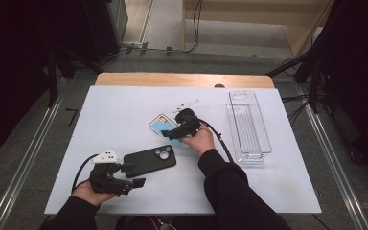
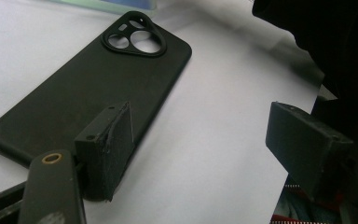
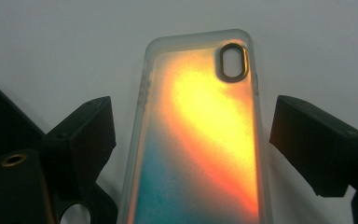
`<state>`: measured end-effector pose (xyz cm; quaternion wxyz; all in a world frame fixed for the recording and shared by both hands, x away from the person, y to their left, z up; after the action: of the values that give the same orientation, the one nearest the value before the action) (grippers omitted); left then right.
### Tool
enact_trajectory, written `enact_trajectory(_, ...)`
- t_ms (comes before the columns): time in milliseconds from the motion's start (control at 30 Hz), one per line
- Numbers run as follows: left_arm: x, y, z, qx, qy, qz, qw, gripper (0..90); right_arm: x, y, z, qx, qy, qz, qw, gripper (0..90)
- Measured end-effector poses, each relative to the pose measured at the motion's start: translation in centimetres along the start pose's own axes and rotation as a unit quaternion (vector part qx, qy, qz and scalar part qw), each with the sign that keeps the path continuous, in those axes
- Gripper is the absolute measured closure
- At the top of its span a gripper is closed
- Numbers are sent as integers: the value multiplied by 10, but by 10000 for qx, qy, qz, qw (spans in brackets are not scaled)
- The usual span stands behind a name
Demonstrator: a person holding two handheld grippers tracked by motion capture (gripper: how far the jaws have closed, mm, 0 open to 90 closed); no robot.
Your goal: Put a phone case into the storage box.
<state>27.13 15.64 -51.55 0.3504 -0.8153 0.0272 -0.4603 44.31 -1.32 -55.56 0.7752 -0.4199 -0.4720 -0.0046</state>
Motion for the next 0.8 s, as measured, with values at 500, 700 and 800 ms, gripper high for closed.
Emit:
enact_trajectory(500, 0, 0, 0, 6, -9, -10, 10000, 234, -11, 11, 3, -220, -142, 76, 9996, 124)
enact_trajectory(700, 0, 0, 0, 4, -12, -19, 10000, 234, -14, 13, 6, -560, -503, 28, 9972, 136)
enact_trajectory(800, 0, 0, 0, 6, -18, -20, 10000, 234, -15, 13, 6, -615, -561, 49, 9965, 140)
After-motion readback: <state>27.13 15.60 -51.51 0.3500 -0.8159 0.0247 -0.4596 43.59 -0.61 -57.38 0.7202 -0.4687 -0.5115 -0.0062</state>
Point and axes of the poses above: each handheld gripper's, and its own axes: y roughly forward along the jaws, x roughly out of its top, z roughly to its left, the point moved 8 cm from there along y, roughly forward along the jaws, and after that the axes turned 3 degrees about -z, right-handed, at the moved point
